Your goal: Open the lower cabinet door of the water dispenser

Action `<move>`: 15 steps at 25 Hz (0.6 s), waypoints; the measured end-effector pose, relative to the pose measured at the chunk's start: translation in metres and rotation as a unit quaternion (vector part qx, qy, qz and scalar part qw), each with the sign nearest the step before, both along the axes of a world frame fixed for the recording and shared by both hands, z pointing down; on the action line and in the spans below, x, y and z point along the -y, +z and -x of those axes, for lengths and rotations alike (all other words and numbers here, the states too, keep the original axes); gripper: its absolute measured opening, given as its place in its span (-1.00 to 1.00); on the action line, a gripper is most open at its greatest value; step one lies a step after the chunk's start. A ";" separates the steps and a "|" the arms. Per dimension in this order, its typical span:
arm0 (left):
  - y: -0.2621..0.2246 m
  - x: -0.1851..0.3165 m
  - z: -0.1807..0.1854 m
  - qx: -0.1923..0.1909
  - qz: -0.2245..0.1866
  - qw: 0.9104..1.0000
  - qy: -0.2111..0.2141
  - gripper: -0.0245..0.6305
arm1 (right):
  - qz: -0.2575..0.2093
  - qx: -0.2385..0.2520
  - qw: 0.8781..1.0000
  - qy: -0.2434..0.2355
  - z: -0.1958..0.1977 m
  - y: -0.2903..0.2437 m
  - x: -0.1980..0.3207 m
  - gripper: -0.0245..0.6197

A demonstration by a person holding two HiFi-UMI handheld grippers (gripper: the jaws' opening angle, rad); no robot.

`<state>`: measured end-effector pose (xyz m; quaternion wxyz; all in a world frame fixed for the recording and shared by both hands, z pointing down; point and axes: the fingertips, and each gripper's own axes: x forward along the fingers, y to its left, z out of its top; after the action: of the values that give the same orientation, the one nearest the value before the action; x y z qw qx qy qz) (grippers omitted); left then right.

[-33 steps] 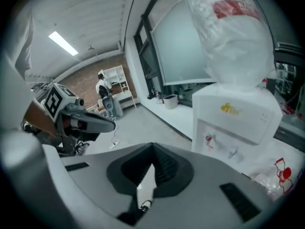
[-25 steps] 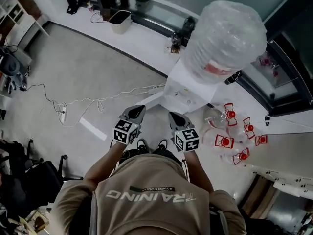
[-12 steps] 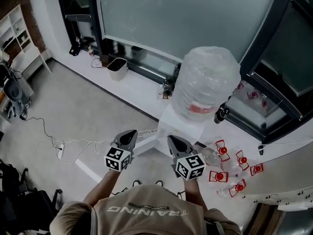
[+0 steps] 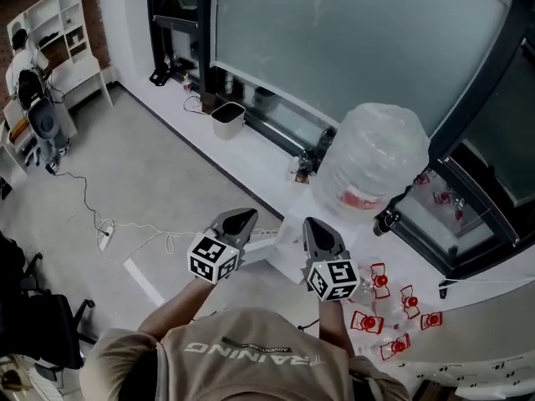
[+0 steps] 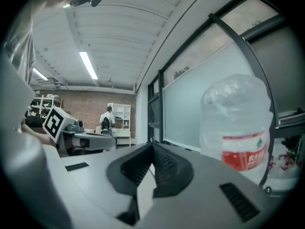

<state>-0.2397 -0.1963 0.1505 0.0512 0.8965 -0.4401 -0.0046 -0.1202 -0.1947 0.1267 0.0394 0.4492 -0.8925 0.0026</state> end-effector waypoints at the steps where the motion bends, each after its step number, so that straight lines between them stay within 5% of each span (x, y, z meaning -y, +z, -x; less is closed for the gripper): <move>1: -0.007 0.001 0.005 0.000 -0.009 1.000 -0.006 -0.95 | -0.012 -0.005 1.000 -0.004 0.004 -0.008 0.001 -0.90; 5: -0.030 -0.003 0.016 0.004 -0.041 0.999 -0.023 -0.95 | -0.031 -0.004 0.999 -0.017 0.016 -0.026 0.000 -0.90; 15: -0.023 -0.025 -0.002 -0.001 -0.017 1.000 0.018 -0.95 | 0.016 0.001 1.000 0.025 -0.005 0.002 -0.028 -0.90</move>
<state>-0.2380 -0.1716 0.1277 0.0360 0.9048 -0.4241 -0.0123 -0.1151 -0.1671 0.1287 0.0458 0.4704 -0.8811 0.0186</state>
